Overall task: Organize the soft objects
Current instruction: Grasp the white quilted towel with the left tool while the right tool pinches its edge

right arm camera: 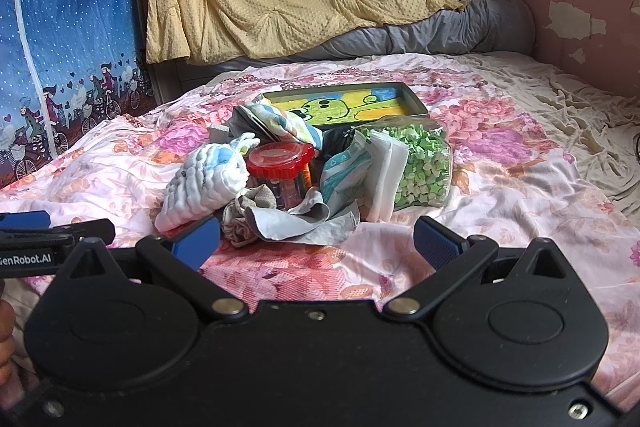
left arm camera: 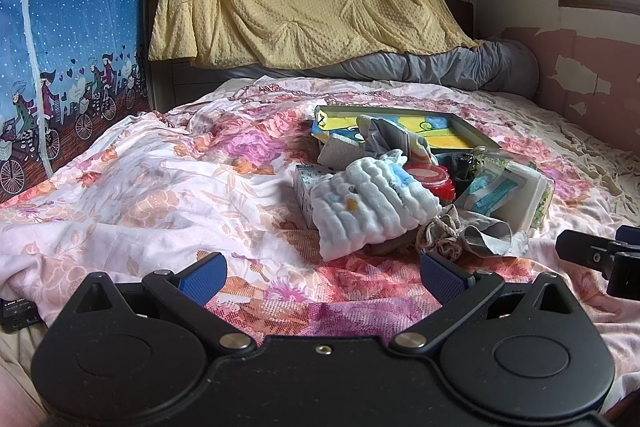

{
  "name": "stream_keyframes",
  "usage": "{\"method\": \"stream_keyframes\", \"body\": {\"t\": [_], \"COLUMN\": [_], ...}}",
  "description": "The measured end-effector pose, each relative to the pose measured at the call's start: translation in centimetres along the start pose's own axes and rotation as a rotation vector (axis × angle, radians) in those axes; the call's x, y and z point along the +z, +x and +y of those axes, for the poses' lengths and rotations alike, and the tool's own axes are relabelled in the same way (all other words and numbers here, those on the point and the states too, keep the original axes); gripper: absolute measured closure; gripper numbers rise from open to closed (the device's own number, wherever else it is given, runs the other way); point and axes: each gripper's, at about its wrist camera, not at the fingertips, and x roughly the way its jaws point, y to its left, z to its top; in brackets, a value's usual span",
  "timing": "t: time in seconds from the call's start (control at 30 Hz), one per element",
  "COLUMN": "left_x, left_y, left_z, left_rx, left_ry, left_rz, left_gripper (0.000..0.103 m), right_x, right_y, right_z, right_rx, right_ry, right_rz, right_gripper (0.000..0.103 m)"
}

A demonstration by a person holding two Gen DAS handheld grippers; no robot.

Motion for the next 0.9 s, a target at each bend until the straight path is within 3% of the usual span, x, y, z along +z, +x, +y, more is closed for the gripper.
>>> {"method": "stream_keyframes", "body": {"t": [0.3,0.63,0.9], "left_x": [1.2,4.2,6.7], "left_y": [1.6,5.7,10.5], "left_z": [0.9,0.7,0.3], "left_rx": [-0.048,-0.154,-0.216], "left_ry": [-0.01,0.048,0.051], "left_rz": [0.051,0.094,0.195], "left_gripper": [0.001,0.001,0.001], "right_x": [0.6,3.9,6.5], "right_y": [1.1,5.1,10.2], "right_z": [-0.5,0.3,-1.1], "right_rx": [0.072,0.211,0.311], "right_ry": [0.018,-0.226,-0.26], "right_rz": [0.062,0.119,0.221], "right_gripper": [0.0,0.0,0.0]}}
